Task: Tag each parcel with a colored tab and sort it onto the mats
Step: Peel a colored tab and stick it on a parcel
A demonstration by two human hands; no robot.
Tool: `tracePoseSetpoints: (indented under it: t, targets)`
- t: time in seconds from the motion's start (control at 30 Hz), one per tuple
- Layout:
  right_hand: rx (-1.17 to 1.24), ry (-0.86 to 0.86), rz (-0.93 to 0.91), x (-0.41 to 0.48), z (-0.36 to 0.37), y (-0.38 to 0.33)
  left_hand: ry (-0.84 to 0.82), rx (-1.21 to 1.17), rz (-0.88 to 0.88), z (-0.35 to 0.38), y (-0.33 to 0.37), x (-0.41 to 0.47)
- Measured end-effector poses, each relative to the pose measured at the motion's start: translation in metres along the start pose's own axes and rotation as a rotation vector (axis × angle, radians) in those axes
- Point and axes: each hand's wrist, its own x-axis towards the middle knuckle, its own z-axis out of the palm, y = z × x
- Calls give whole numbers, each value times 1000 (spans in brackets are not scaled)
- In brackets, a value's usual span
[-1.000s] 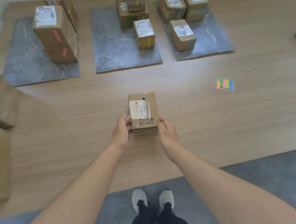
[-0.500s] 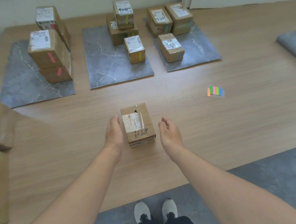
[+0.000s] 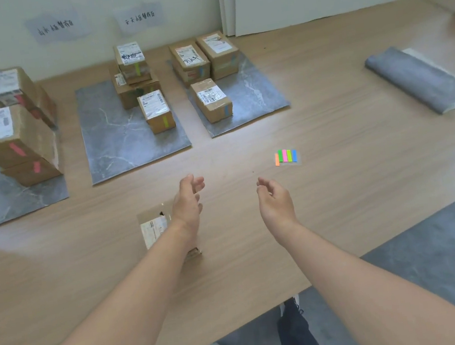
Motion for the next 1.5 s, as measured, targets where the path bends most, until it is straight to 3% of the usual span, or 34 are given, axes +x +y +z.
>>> tracePoseSetpoints:
  t: [0.6,0.77,1.0,1.33,1.43,1.5]
  targets:
    - [-115,-96,47,178,-133,23,-37,37,-178,207,-16,81]
    - [-254,-134,78,210,-141,35,-77,49,-222,230,-21,99]
    - [-556,-198,-98,265,-136,44,-99,90,-215,251,-26,130]
    - [-802,-291,-156,312,-123,39,-127,49,-297,266,-24,150]
    - [-811,-305,-133,318,-123,34,-139,95,-250,267,-26,150]
    - [-827,-317,-131,323,-124,33,-105,236,-95,263,-32,155]
